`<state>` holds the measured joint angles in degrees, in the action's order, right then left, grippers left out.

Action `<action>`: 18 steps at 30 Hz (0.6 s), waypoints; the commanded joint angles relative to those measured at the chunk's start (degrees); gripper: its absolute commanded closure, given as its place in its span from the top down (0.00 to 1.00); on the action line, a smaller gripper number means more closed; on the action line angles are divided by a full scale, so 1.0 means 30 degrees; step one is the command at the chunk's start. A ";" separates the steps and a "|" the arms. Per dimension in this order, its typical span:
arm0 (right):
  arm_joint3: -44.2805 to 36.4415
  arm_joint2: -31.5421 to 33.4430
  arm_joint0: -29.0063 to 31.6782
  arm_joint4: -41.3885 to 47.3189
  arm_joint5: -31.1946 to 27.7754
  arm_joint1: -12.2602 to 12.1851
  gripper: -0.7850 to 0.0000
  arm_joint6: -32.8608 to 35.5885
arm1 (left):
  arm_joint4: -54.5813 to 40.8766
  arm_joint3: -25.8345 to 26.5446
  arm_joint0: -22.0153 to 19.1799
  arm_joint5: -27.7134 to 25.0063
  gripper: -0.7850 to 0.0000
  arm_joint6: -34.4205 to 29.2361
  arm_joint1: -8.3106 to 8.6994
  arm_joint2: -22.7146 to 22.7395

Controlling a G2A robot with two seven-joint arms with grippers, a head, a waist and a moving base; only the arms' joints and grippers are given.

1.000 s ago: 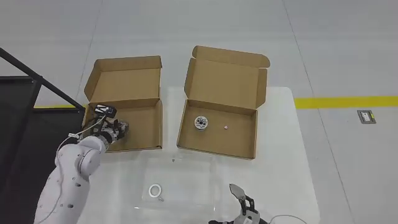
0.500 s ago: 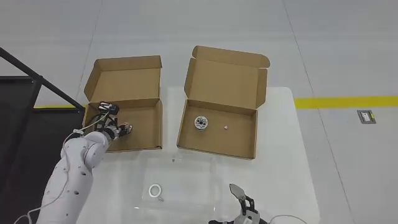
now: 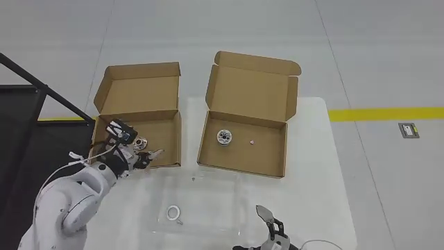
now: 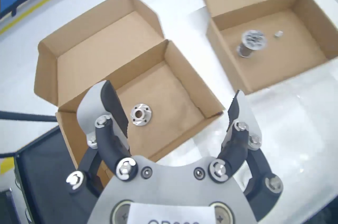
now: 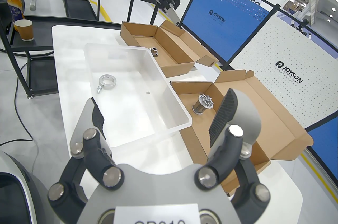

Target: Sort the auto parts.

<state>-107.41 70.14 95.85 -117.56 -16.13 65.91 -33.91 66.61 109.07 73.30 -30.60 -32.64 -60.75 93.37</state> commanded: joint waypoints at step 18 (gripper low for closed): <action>0.0000 0.0000 0.0000 0.0000 0.0000 0.0000 1.00 0.0000 | 0.1983 0.3427 0.2211 -0.7573 1.00 -0.2778 0.0596 -0.1059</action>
<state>-107.41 70.14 95.85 -117.56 -16.13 65.91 -33.91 72.56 119.35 79.94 -53.30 -40.97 -58.96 90.20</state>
